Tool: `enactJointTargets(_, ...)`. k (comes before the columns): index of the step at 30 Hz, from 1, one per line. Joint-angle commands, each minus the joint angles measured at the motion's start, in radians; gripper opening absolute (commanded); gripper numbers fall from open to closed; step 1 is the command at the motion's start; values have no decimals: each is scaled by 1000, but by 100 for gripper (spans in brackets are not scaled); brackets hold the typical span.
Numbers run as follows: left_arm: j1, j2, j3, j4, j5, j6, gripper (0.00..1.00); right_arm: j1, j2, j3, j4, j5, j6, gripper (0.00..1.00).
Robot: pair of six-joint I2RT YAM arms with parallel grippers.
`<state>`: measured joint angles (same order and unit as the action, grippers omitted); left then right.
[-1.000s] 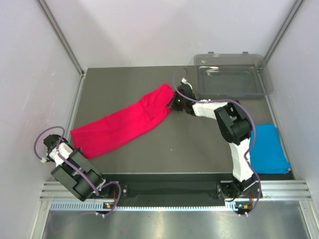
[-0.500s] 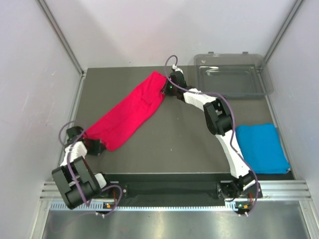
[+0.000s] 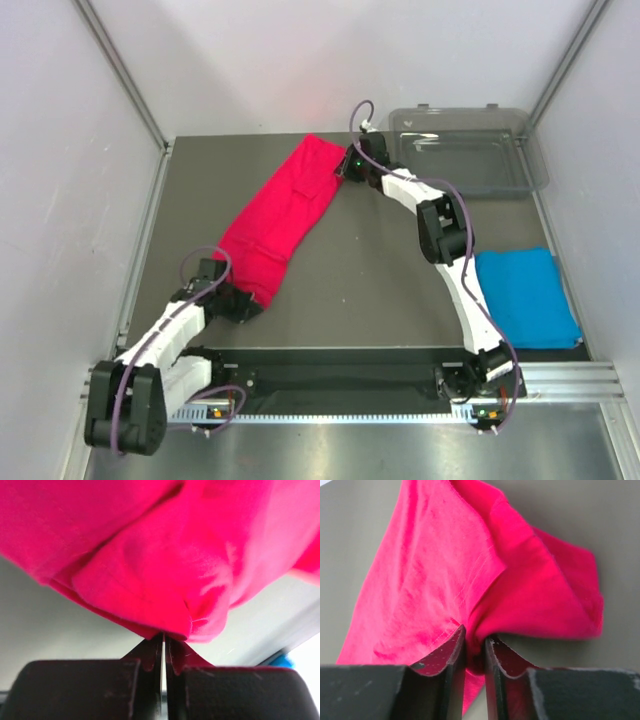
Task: Fold and stack the t-shirts
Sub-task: Fold the tshirt
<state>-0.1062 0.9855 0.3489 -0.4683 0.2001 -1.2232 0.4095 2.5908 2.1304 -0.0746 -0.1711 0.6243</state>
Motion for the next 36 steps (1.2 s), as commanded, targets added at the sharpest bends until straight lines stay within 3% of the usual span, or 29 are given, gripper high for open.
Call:
enactJointTargets(1, -171, 22, 53, -50, -62, -87, 0, -21, 17, 60, -26, -21, -72, 21)
enactJointTargets(8, -505, 160, 212, -56, -191, -173, 0, -60, 11, 62, -42, -39, -101, 22)
enactJointTargets(13, -709, 316, 303, 11, -235, -229, 0, -86, 70, 172, -40, -87, -126, 15)
enactJointTargets(16, -805, 427, 377, 26, -242, -242, 0, -104, 94, 214, -25, -88, -138, 10)
enactJointTargets(23, -888, 613, 472, 132, -145, -220, 0, -170, 135, 261, 22, -114, -87, 8)
enactJointTargets(25, -923, 642, 509, 146, -134, -210, 0, -176, 152, 295, 16, -125, -90, 12)
enactJointTargets(26, -935, 656, 515, 158, -131, -213, 0, -178, 155, 304, -10, -123, -97, 29)
enactJointTargets(31, -987, 645, 473, 330, -73, -234, 7, -176, 105, 330, -76, -131, -89, 47)
enactJointTargets(36, -1061, 607, 512, 327, -94, -199, 27, -166, 23, 312, -160, -151, -129, 50)
